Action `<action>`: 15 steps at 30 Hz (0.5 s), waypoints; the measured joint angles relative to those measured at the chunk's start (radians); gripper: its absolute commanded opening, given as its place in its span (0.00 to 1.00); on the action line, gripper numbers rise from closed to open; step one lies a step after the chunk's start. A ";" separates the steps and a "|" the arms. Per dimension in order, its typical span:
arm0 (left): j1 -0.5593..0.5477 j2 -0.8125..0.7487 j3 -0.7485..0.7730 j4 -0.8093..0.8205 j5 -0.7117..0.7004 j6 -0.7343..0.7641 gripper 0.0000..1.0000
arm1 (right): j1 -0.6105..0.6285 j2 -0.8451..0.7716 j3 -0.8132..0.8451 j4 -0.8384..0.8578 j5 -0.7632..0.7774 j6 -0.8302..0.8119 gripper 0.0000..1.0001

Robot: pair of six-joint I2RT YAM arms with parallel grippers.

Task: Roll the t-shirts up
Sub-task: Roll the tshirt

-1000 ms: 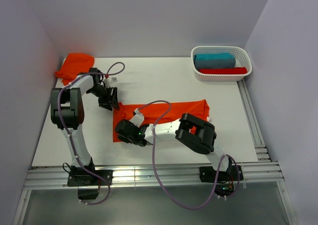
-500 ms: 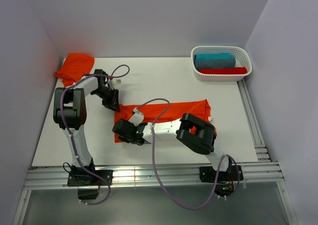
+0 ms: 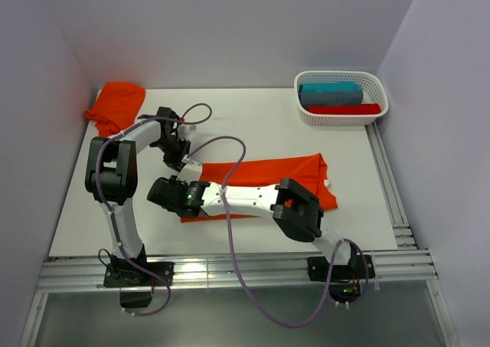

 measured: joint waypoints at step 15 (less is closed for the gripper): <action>-0.032 -0.016 0.000 -0.007 -0.046 -0.003 0.21 | 0.029 0.224 0.296 -0.334 0.083 -0.038 0.53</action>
